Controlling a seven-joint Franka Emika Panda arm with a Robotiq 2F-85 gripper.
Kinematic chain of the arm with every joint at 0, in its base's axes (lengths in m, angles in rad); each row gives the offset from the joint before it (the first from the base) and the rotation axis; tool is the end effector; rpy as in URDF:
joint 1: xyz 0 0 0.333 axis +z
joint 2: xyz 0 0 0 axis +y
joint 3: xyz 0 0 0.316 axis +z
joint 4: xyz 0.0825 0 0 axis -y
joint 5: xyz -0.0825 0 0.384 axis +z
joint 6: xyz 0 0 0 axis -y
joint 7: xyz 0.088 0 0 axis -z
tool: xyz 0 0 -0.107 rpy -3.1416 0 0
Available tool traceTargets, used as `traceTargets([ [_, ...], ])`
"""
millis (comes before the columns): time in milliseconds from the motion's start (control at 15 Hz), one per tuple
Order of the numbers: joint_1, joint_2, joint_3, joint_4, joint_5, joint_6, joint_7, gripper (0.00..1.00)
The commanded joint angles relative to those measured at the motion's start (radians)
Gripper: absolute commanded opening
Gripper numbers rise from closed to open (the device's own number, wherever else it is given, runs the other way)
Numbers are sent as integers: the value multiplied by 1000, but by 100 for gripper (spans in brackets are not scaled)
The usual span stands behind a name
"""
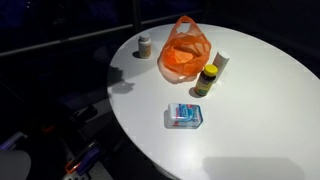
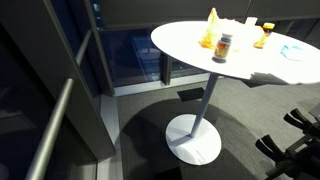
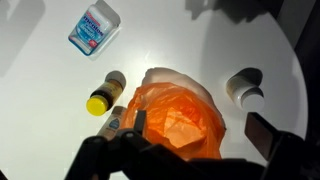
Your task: Remove the orange and white bottle from the plastic bag and put it on the table
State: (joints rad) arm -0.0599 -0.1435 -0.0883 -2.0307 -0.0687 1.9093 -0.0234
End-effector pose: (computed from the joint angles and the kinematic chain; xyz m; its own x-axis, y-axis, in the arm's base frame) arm 0.5109 -0.0831 0.5112 0.9947 -0.1012 0.0199 -0.1021 -0.9934 0.0531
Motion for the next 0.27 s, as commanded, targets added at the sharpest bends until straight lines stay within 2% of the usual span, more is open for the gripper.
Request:
traceTargets([
  [0, -5, 2, 5, 1, 1, -2, -1, 100],
  [200, -5, 9, 6, -1, 1, -2, -1, 100],
])
